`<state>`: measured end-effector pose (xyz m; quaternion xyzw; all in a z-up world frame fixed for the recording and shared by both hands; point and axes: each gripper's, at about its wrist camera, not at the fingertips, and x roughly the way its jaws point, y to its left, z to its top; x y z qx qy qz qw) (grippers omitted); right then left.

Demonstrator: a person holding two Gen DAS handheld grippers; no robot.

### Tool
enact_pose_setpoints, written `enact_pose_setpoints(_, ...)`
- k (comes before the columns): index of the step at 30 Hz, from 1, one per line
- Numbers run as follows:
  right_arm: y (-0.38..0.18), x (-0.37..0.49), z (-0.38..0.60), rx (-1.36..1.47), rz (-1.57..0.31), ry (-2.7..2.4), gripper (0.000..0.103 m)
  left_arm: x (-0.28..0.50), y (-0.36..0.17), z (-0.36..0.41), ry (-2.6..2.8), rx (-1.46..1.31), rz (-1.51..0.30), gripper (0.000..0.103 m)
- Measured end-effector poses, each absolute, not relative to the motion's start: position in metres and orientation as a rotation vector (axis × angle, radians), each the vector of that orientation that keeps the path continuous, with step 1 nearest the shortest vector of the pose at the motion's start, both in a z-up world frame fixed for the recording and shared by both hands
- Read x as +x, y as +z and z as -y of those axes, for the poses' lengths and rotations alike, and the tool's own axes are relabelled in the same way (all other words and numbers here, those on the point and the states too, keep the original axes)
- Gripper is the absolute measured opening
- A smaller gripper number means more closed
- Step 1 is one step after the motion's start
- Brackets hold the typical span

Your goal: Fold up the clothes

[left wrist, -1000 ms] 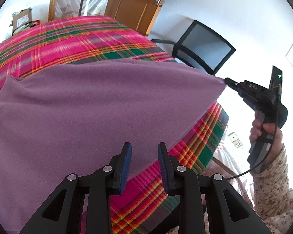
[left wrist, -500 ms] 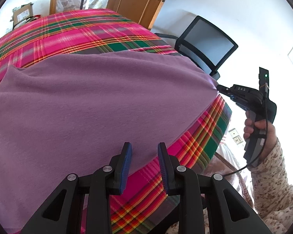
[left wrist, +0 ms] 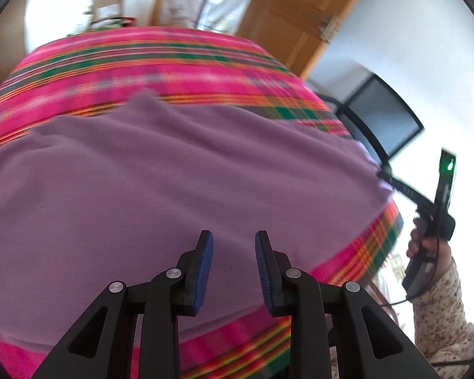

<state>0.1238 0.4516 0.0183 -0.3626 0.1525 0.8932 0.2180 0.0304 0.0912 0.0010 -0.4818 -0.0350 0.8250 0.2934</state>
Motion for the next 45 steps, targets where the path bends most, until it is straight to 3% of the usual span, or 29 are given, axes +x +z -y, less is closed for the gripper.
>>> enact_pose_setpoints(6, 0.020, 0.110, -0.452, -1.026, -0.441, 2.421, 0.008, 0.014, 0.008, -0.016, 2.387, -1.330, 0.228, 0.028)
enact_pose_setpoints(17, 0.062, 0.037, -0.359, -1.145, -0.339, 2.842, 0.008, 0.004, 0.018, 0.088, 2.586, -1.393, 0.523, 0.028)
enact_pose_setpoints(25, 0.071, -0.041, -0.283, -1.427, -0.114, 3.068, 0.008, -0.018, 0.024, 0.092, 2.593, -1.424, 0.504, 0.028)
enact_pose_setpoints(33, 0.051, -0.089, -0.233, -1.731, -0.051, 3.172, 0.011, -0.048, 0.023, 0.083, 2.619, -1.467, 0.376, 0.028)
enact_pose_setpoints(39, 0.034, -0.114, -0.222, -1.880, 0.024, 3.124, 0.013, -0.063, 0.017, 0.090, 2.604, -1.501, 0.421, 0.028)
enact_pose_setpoints(45, 0.025, -0.126, -0.220, -1.953, 0.075, 3.110, 0.023, -0.076, 0.010, 0.097, 2.594, -1.537, 0.455, 0.028)
